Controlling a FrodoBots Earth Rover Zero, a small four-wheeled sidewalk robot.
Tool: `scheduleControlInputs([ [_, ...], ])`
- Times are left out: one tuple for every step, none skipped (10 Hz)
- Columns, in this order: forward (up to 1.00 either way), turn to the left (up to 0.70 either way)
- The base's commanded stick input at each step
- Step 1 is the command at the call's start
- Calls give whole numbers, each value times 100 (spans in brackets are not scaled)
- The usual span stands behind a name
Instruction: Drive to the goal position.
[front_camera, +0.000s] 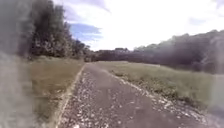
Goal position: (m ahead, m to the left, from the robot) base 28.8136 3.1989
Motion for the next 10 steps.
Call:
scheduleControlInputs([
  [93, 0],
  [100, 0],
  [100, 0],
  [100, 22],
  [100, 40],
  [100, 40],
  [100, 18],
  [100, 0],
  [100, 0],
  [100, 0],
])
